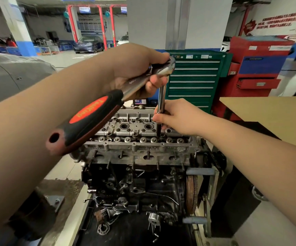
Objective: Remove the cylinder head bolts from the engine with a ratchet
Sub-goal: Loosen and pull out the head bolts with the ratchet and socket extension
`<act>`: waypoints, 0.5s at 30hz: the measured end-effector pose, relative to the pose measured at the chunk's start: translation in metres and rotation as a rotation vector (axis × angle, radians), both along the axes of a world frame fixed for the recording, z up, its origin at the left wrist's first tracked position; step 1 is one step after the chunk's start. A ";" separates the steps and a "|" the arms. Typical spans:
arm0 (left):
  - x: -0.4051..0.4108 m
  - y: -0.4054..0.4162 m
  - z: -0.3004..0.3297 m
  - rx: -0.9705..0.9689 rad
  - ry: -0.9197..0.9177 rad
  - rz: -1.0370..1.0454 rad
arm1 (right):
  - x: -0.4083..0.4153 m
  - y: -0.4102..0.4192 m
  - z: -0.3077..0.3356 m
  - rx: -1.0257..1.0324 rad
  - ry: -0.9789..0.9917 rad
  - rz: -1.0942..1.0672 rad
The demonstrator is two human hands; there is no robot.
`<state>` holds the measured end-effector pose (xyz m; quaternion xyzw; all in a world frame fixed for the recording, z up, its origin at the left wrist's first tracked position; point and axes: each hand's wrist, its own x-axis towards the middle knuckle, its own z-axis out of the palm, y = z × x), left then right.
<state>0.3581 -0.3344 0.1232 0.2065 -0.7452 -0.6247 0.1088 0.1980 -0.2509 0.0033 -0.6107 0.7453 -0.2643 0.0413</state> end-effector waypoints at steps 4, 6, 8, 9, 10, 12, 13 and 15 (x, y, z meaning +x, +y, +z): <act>-0.007 0.005 0.000 0.036 -0.001 -0.004 | -0.004 -0.001 -0.003 -0.030 -0.012 -0.026; -0.006 0.007 0.003 0.025 0.015 0.006 | -0.007 0.000 0.000 -0.060 0.006 -0.037; -0.005 0.009 0.007 0.015 0.034 0.010 | -0.009 0.002 0.004 -0.085 0.012 -0.040; -0.005 0.009 0.008 0.019 0.041 0.011 | -0.010 0.003 0.005 -0.086 0.005 -0.037; -0.005 0.010 0.008 0.028 0.046 0.015 | -0.010 0.003 0.005 -0.081 -0.003 -0.033; -0.008 0.011 0.005 0.047 0.039 0.027 | -0.010 0.003 0.001 -0.063 -0.002 -0.034; -0.009 0.012 0.003 0.056 0.038 0.031 | -0.011 0.002 -0.001 -0.057 0.003 -0.040; -0.011 0.012 0.000 0.073 0.045 0.033 | -0.011 0.002 -0.005 -0.056 0.009 -0.047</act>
